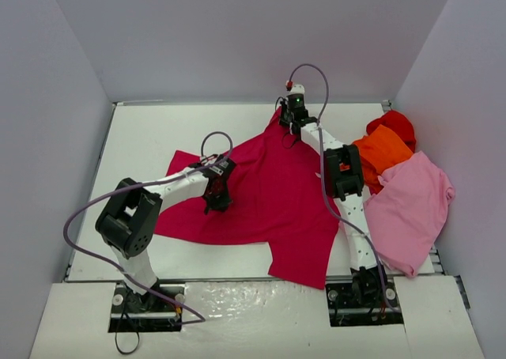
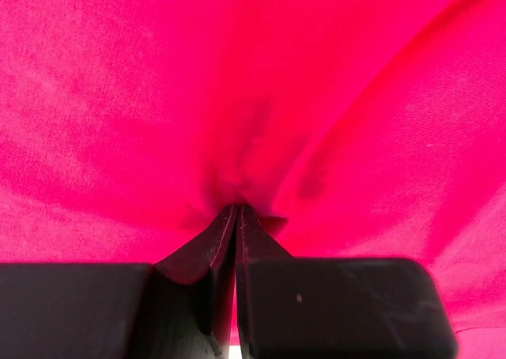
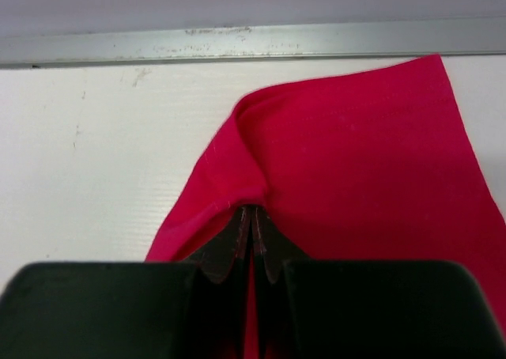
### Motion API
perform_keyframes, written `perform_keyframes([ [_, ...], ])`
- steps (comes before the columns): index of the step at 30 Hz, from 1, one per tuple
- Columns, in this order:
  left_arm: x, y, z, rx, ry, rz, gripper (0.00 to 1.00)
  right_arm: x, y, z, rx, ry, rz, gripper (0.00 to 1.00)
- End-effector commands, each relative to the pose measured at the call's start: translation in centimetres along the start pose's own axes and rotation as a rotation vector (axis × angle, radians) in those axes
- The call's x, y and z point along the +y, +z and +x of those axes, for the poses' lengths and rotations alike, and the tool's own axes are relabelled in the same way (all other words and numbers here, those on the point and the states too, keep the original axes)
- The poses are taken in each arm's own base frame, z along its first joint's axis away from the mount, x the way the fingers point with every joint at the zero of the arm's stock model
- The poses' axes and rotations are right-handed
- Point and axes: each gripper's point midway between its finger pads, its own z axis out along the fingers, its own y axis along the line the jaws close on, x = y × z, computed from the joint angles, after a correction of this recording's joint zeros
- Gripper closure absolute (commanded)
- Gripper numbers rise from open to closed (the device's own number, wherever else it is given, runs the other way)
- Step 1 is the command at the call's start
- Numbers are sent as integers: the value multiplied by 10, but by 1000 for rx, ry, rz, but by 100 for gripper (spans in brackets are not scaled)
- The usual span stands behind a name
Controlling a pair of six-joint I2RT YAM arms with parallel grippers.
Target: Fold and stack the t-shirts
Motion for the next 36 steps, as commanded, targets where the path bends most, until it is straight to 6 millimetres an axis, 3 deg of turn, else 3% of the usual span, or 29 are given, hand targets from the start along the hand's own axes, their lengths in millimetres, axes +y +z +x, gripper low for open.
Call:
perform_keyframes([
  [1,29,39,41,127,33,-117,100,41,-38,-79,-376,-75,-129,100],
  [5,27,42,41,131,29,-111,100,64,-58,-100,-458,-28,-239,100],
  [11,27,45,43,135,35,-114,100,91,-78,-111,-546,36,-408,100],
  [19,30,51,46,143,43,-122,100,117,-83,-135,-678,-8,-532,100],
  [24,33,54,50,150,41,-129,100,136,-114,-164,-821,25,-663,97],
  [27,33,54,49,150,44,-128,100,135,-113,-163,-759,75,-681,95],
  [32,34,48,47,149,55,-133,100,98,-93,-135,-493,95,-443,100],
  [34,36,38,45,143,65,-148,100,85,-100,-123,-367,80,-353,100],
  [36,36,23,33,105,79,-158,100,79,-125,-118,-280,91,-299,100],
])
